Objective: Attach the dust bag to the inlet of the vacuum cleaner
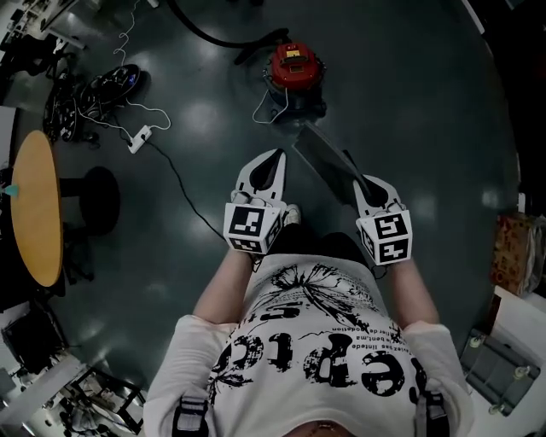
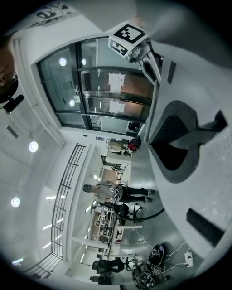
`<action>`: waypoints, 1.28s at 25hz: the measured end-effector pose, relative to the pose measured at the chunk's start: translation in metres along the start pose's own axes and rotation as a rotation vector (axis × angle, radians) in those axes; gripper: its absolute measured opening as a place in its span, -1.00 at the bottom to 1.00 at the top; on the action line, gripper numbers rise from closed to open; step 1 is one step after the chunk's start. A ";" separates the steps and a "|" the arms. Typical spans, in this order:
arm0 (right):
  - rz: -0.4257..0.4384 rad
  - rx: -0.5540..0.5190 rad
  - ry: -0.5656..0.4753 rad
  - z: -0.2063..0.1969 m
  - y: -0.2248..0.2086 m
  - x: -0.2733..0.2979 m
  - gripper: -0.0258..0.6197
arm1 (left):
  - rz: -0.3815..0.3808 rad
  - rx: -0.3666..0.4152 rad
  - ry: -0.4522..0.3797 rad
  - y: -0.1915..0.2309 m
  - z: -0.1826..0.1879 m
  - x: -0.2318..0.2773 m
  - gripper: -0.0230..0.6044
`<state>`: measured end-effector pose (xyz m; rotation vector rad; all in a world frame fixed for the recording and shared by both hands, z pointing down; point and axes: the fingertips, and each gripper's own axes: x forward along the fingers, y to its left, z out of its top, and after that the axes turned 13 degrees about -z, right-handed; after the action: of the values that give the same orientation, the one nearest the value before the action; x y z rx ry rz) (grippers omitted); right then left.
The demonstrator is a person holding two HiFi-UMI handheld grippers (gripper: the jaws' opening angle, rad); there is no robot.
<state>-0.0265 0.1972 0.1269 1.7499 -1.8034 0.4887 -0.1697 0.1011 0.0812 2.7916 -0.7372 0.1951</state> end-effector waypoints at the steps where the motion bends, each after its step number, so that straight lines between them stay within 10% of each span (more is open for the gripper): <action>1: 0.006 -0.001 0.005 0.005 -0.004 0.012 -0.84 | 0.002 -0.018 0.004 0.009 -0.001 0.009 -0.92; 20: 0.242 -0.145 0.095 0.011 -0.108 0.194 -0.84 | 0.248 -0.168 0.026 0.091 -0.051 0.154 -0.92; 32: 0.372 -0.319 -0.004 -0.063 -0.092 0.342 -0.84 | 0.125 -0.056 0.036 0.187 -0.143 0.262 -0.92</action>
<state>0.0817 -0.0371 0.3772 1.2093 -2.0883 0.3181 -0.0464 -0.1400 0.3066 2.6845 -0.8948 0.2430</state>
